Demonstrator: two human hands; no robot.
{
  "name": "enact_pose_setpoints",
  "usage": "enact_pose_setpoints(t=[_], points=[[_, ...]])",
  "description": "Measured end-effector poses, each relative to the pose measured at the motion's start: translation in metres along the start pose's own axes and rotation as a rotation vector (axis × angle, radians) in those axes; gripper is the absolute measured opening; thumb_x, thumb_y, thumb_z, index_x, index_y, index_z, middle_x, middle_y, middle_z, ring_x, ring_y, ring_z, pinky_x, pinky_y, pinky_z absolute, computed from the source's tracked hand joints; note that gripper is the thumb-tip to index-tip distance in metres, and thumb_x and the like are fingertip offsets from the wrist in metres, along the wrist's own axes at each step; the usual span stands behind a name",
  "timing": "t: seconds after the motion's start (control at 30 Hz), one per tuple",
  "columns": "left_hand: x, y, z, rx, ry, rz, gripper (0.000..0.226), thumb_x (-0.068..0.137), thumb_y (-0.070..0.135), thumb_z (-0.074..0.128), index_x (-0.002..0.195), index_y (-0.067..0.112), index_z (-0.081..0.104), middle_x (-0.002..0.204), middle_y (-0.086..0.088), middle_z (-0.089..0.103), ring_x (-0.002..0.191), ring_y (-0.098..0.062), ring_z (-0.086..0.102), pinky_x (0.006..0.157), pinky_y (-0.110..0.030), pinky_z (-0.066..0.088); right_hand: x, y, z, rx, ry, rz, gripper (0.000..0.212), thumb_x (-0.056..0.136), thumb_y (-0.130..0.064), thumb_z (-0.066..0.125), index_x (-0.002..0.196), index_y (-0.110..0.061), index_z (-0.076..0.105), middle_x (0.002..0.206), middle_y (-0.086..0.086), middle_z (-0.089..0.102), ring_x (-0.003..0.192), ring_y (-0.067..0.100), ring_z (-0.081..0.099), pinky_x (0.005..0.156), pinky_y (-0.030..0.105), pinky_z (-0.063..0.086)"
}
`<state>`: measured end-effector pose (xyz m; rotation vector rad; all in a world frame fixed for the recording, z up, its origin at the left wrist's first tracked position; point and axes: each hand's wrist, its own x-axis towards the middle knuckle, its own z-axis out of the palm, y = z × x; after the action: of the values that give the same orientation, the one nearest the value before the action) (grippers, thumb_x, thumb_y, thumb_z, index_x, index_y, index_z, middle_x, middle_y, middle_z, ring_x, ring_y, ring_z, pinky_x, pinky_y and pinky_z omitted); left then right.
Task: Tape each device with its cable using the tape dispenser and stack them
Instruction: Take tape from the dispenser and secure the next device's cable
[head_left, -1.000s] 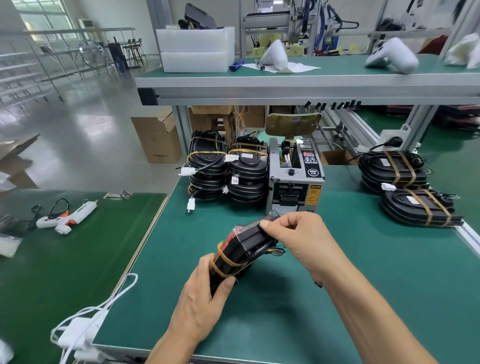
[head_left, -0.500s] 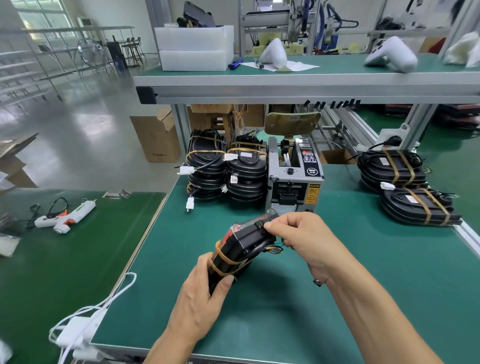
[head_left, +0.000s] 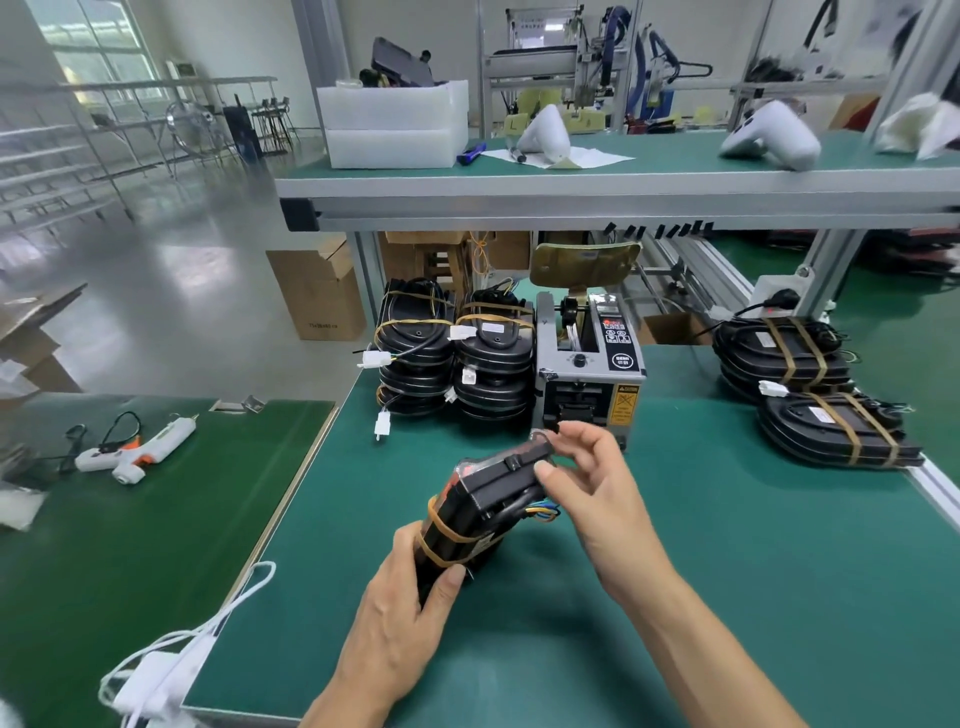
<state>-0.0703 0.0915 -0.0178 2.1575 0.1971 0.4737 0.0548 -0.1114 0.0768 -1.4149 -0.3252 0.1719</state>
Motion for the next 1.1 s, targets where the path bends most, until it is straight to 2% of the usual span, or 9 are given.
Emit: enact_pose_setpoints(t=[0.13,0.3,0.47,0.53,0.6,0.7,0.8,0.93,1.1], points=[[0.0,0.002,-0.001,-0.001,-0.012,-0.017,0.053,0.088,0.093,0.039,0.125,0.054,0.042,0.099,0.015,0.071,0.089,-0.01,0.069,0.081,-0.029,0.052,0.006,0.001,0.015,0.013,0.115,0.065,0.071,0.063,-0.058,0.088,0.121,-0.033,0.058,0.117,-0.008,0.073,0.107,0.011,0.071,0.087,0.027,0.056],[0.0,0.004,-0.003,-0.003,-0.024,-0.035,0.061,0.089,0.093,0.04,0.126,0.045,0.046,0.1,0.012,0.071,0.089,-0.012,0.07,0.084,-0.034,0.055,0.01,-0.004,0.025,-0.027,0.121,0.093,0.078,0.055,-0.062,0.088,0.121,-0.036,0.055,0.111,-0.012,0.071,0.098,0.005,0.071,0.072,0.022,0.056],[-0.001,0.006,-0.004,0.0,-0.019,-0.038,0.06,0.088,0.093,0.039,0.126,0.047,0.046,0.099,0.013,0.071,0.089,-0.011,0.07,0.083,-0.032,0.054,0.012,-0.005,0.017,-0.136,0.152,0.072,0.039,0.089,-0.042,0.079,0.12,-0.034,0.058,0.111,-0.008,0.075,0.1,0.016,0.072,0.079,0.031,0.058],[-0.001,0.007,-0.004,-0.007,-0.022,-0.04,0.061,0.088,0.093,0.04,0.126,0.046,0.047,0.102,0.014,0.072,0.089,-0.012,0.07,0.085,-0.034,0.055,0.011,-0.007,0.015,-0.14,0.149,0.065,0.044,0.085,-0.053,0.078,0.119,-0.035,0.058,0.11,-0.009,0.076,0.099,0.012,0.072,0.086,0.034,0.058],[0.0,0.008,-0.004,-0.013,-0.027,-0.037,0.063,0.088,0.092,0.041,0.128,0.044,0.048,0.106,0.016,0.071,0.09,-0.012,0.069,0.086,-0.035,0.055,0.008,-0.01,0.018,-0.121,0.146,0.064,0.064,0.067,-0.067,0.08,0.118,-0.036,0.058,0.109,-0.011,0.074,0.096,0.001,0.071,0.076,0.023,0.057],[-0.001,0.009,-0.004,-0.013,-0.03,-0.027,0.061,0.09,0.089,0.043,0.129,0.042,0.049,0.107,0.015,0.071,0.09,-0.012,0.069,0.087,-0.035,0.055,0.005,-0.009,0.024,-0.131,0.131,0.055,0.073,0.057,-0.068,0.085,0.117,-0.038,0.057,0.112,-0.013,0.068,0.092,-0.009,0.066,0.062,0.011,0.052],[-0.001,0.009,-0.004,-0.018,-0.024,-0.03,0.055,0.091,0.084,0.047,0.128,0.043,0.049,0.107,0.016,0.071,0.09,-0.011,0.069,0.087,-0.034,0.055,0.008,-0.009,0.025,-0.149,0.131,0.032,0.069,0.059,-0.069,0.083,0.116,-0.04,0.057,0.113,-0.01,0.068,0.093,-0.004,0.067,0.068,0.016,0.055],[-0.001,0.011,-0.005,-0.034,-0.018,-0.036,0.061,0.088,0.091,0.043,0.125,0.043,0.049,0.106,0.017,0.071,0.09,-0.011,0.07,0.085,-0.031,0.054,0.011,-0.006,0.026,-0.152,0.146,0.02,0.06,0.068,-0.065,0.079,0.117,-0.036,0.06,0.112,-0.007,0.07,0.104,0.011,0.068,0.098,0.041,0.057],[-0.001,0.011,-0.006,-0.037,-0.026,-0.039,0.066,0.087,0.094,0.041,0.128,0.042,0.049,0.108,0.015,0.072,0.091,-0.011,0.07,0.087,-0.034,0.056,0.008,-0.007,0.027,-0.133,0.119,0.057,0.071,0.06,-0.069,0.084,0.118,-0.039,0.055,0.115,-0.01,0.069,0.102,0.005,0.069,0.085,0.035,0.062]])
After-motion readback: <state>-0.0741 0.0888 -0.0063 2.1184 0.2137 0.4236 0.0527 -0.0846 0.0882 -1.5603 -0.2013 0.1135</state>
